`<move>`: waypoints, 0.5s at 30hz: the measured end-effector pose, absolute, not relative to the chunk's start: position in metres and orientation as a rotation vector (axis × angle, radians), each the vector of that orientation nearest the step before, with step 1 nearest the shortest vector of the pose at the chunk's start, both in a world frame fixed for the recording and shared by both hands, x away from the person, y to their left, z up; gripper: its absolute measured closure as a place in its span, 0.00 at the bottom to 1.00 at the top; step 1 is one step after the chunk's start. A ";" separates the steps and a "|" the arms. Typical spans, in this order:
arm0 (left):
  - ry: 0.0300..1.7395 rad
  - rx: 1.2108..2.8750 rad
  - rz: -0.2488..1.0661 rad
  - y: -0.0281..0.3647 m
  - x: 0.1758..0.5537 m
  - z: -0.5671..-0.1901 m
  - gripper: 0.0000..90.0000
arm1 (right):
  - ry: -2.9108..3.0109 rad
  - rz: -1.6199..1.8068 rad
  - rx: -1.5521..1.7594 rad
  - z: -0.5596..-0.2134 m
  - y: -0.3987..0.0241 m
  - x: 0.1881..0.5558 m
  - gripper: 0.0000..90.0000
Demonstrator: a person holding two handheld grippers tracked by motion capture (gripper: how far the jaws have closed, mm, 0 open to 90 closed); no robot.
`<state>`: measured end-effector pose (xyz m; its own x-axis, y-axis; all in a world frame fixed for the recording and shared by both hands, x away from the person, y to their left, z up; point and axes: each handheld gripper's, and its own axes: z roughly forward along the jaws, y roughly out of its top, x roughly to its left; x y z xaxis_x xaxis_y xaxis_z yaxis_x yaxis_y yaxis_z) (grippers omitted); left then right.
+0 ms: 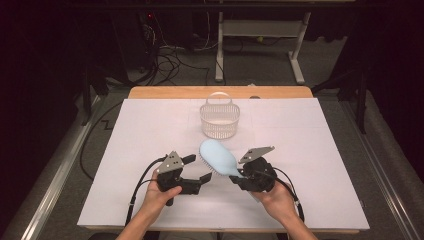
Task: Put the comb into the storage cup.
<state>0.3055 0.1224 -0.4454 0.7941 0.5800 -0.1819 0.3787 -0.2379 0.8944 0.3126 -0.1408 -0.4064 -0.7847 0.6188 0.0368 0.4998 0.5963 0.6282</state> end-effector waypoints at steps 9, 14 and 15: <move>0.749 1.853 0.224 0.123 0.303 -0.443 0.17 | 2.626 0.984 0.892 -0.405 -0.132 0.312 0.78; 0.749 1.853 0.219 0.122 0.303 -0.443 0.17 | 2.622 1.006 0.859 -0.403 -0.128 0.312 0.78; 0.752 1.853 0.218 0.122 0.303 -0.443 0.17 | 2.624 1.012 0.857 -0.403 -0.128 0.312 0.78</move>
<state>0.3027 0.1217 -0.4434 0.7841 0.5890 -0.1957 0.3929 -0.2269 0.8911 0.3119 -0.1278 -0.4026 -0.8114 0.5842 0.0200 0.4462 0.5969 0.6668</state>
